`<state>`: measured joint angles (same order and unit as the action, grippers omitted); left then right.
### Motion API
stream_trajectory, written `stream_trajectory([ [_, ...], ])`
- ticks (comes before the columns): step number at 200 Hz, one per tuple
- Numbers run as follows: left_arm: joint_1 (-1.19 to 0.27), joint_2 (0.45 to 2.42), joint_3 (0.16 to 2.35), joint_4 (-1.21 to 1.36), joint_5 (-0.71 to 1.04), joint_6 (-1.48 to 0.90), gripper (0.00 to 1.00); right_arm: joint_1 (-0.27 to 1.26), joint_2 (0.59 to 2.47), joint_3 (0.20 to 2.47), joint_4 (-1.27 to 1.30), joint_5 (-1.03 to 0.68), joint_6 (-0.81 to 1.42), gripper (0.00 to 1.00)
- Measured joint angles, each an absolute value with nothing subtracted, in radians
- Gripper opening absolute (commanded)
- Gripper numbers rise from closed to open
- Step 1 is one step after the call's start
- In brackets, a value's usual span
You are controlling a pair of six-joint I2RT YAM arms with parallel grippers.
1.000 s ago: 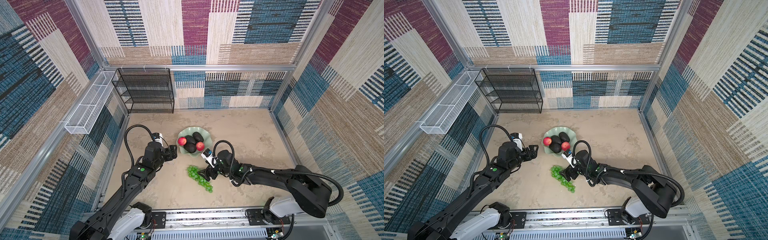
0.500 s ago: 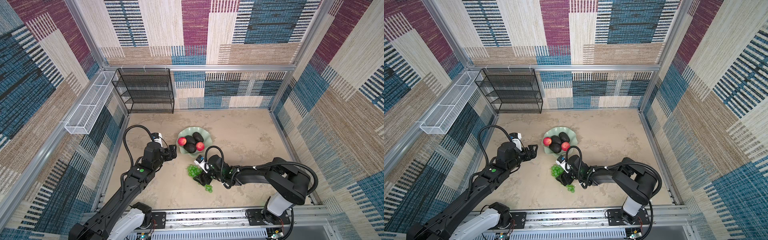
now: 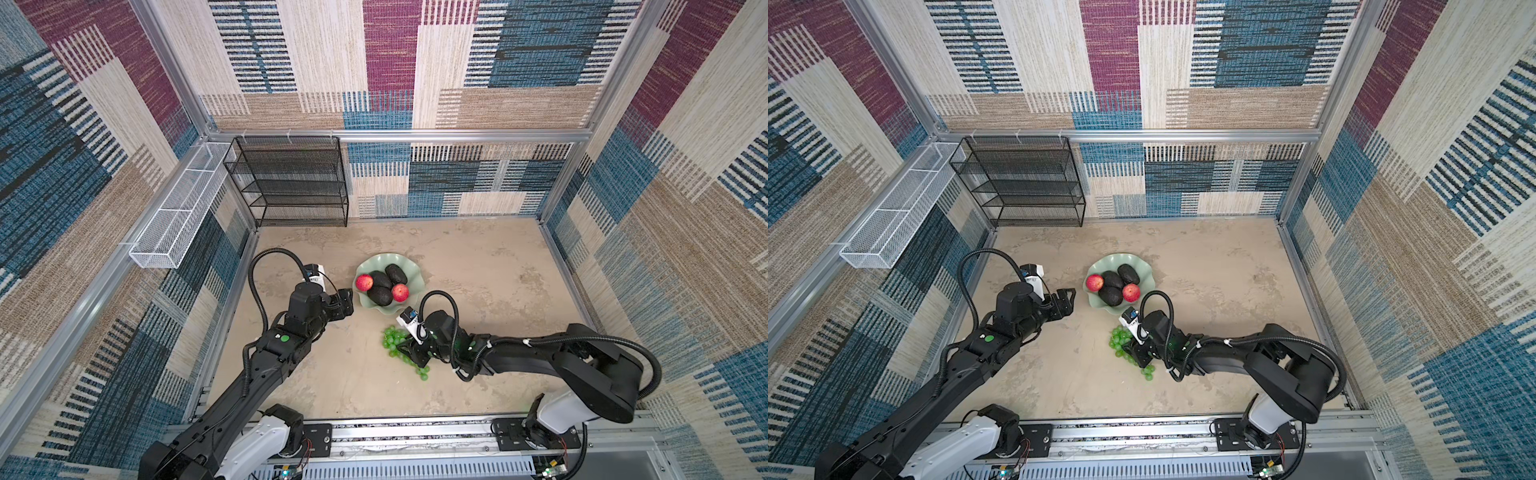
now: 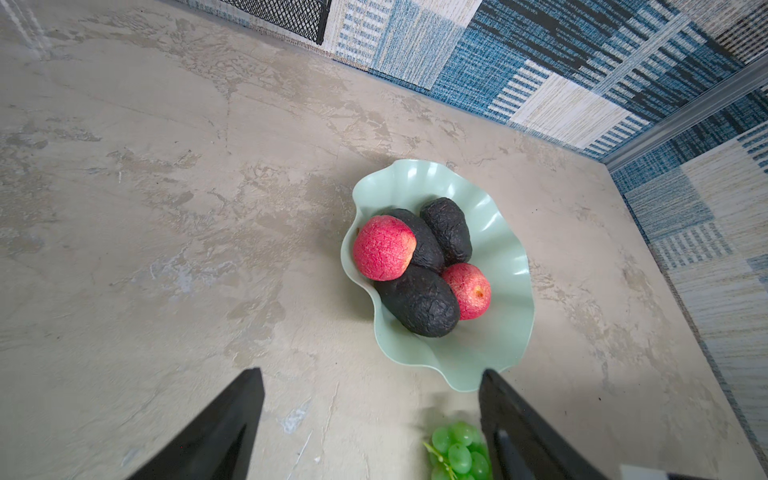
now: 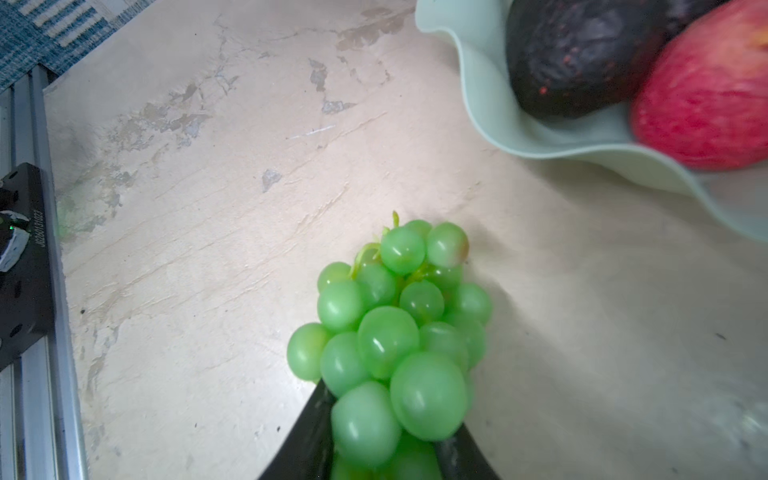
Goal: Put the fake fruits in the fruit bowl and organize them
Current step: 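Lift the grapes into the bowl with the right gripper and release them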
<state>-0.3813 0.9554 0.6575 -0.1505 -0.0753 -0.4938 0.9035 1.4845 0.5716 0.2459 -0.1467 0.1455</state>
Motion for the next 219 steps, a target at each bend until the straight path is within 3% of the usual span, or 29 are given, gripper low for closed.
stream_trajectory([
  [45, -0.380, 0.955, 0.657, -0.150, -0.079, -0.494, 0.84, 0.868, 1.242, 0.589, 0.142, -0.109, 0.152, 0.34],
  [80, -0.377, 0.948, 0.657, -0.151, -0.080, -0.493, 0.85, 0.778, 1.198, 0.693, 0.116, -0.097, 0.128, 0.34],
  [147, -0.375, 0.913, 0.657, -0.160, -0.101, -0.486, 0.85, 0.653, 1.510, 0.974, 0.201, -0.156, 0.046, 0.34],
  [219, -0.373, 0.881, 0.643, -0.176, -0.130, -0.474, 0.85, 0.625, 1.855, 1.167, 0.249, -0.218, 0.006, 0.35],
])
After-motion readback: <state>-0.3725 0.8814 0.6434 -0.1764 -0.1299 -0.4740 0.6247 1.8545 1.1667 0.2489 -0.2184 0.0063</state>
